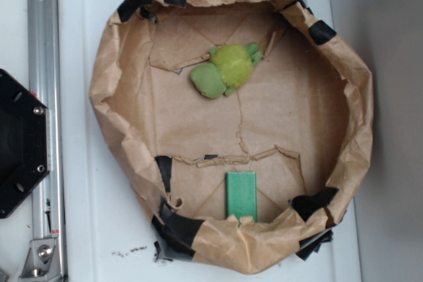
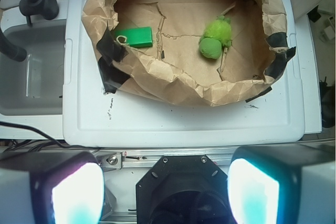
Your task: Grab the green animal.
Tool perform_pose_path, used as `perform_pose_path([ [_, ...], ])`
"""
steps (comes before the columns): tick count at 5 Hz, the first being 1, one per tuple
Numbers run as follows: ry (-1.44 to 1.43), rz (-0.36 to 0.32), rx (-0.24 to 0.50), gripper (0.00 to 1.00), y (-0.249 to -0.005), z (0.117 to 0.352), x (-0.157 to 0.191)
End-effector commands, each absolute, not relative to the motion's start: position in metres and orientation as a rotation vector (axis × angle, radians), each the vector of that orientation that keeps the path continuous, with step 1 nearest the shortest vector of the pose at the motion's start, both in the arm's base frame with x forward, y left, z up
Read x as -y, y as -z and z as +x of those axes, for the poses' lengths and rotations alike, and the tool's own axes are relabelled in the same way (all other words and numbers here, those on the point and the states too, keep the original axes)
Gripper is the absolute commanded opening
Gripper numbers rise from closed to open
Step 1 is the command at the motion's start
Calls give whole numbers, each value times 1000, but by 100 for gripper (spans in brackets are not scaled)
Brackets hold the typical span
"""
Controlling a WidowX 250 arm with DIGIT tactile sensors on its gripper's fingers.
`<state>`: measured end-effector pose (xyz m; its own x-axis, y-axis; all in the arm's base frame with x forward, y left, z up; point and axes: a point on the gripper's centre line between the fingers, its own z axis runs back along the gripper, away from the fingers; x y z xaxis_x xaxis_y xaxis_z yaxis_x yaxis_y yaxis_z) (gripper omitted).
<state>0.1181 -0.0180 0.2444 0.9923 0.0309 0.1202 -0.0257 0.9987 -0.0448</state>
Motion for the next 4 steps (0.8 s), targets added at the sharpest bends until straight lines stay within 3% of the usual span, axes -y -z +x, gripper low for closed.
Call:
perform_pose_path([
  [1,-28,-43,121,100,-244,118,18],
  [2,-248,-16,215,100,-234,166,1],
  [3,-456,-27,235,100,-199,211,-22],
  [4,-489,37,231,100,-153,239,-62],
])
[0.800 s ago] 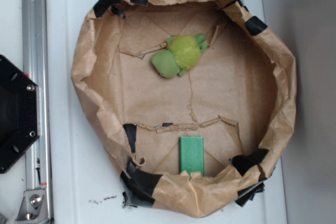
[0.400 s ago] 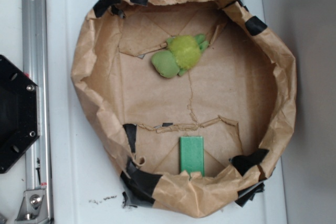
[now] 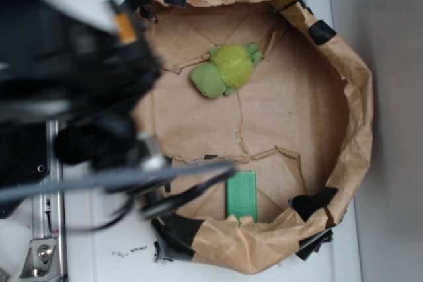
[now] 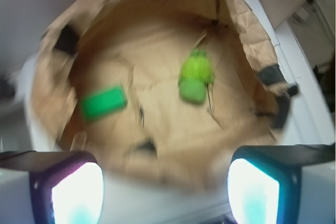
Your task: Grab the green animal.
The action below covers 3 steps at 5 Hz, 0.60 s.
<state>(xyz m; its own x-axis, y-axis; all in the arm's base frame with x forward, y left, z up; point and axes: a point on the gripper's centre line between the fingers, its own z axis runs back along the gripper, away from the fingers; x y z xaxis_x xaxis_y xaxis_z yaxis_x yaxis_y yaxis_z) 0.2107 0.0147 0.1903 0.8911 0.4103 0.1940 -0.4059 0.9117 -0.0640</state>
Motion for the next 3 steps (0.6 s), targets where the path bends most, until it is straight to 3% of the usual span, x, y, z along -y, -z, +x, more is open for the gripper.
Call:
perform_pose_path([
  [1,-549,13,365,100,-112,263,-88],
  [2,-524,17,303,100,-75,280,-91],
  [3,-497,28,241,100,-59,288,-82],
])
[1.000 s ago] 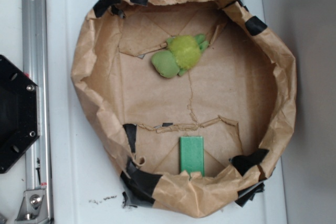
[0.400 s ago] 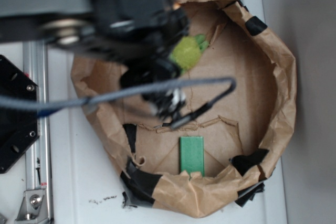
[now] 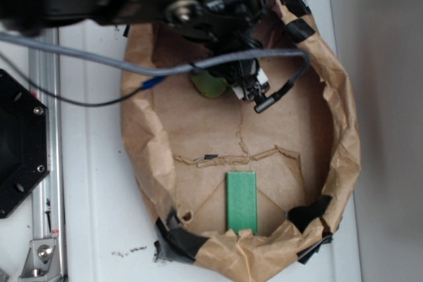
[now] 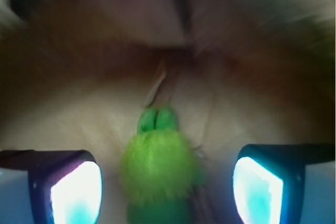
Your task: Grab the green animal.
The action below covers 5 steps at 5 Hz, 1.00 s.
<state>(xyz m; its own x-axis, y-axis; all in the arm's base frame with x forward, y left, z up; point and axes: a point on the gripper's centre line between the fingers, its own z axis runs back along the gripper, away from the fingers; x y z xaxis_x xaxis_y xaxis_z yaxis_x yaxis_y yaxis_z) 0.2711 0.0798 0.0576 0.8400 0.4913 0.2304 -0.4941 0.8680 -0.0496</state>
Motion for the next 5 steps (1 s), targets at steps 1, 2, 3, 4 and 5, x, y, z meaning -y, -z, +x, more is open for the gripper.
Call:
perform_pose_path([
  [1,-420,6,142,100,-43,295,-75],
  [2,-330,53,125,0,-45,297,-69],
  [3,-154,88,144,0,-67,298,-56],
  [4,-9,53,214,0,-103,298,-43],
  [5,122,31,244,0,-154,298,-28],
])
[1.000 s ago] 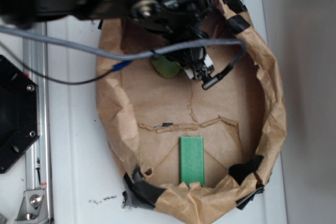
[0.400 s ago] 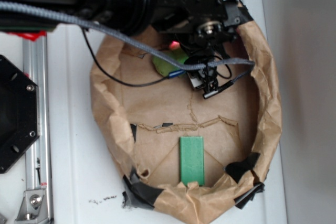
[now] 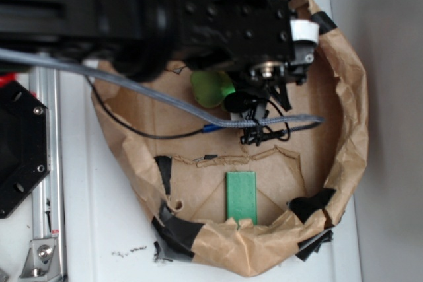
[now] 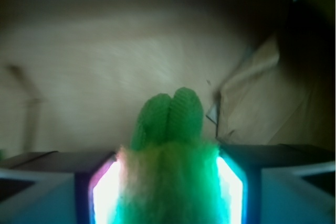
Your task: Grab the green animal.
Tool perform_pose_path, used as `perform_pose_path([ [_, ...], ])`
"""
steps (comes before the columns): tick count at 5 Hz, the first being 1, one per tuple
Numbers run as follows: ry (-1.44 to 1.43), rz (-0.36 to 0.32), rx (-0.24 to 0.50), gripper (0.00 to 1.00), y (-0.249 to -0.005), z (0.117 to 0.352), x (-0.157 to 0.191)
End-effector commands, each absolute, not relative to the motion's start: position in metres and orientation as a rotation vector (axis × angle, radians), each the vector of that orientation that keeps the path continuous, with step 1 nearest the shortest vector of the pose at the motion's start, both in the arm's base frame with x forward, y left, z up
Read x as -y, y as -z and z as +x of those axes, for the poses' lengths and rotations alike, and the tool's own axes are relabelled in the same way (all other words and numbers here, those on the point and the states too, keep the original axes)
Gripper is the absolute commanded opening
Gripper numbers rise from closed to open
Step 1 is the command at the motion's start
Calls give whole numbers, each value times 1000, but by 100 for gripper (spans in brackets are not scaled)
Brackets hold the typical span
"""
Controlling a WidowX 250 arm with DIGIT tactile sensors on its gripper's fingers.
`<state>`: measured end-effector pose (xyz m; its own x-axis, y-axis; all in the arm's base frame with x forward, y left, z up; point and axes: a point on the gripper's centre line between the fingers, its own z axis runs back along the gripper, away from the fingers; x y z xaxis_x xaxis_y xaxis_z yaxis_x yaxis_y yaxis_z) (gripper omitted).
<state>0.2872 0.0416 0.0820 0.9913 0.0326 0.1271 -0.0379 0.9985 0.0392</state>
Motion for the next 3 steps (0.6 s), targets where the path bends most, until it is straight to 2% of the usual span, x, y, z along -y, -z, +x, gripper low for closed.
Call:
perform_pose_path([
  [1,201,75,249,0,-195,296,-14],
  [2,115,-39,328,0,-211,281,-9],
  [3,126,-6,313,0,-211,278,-9],
])
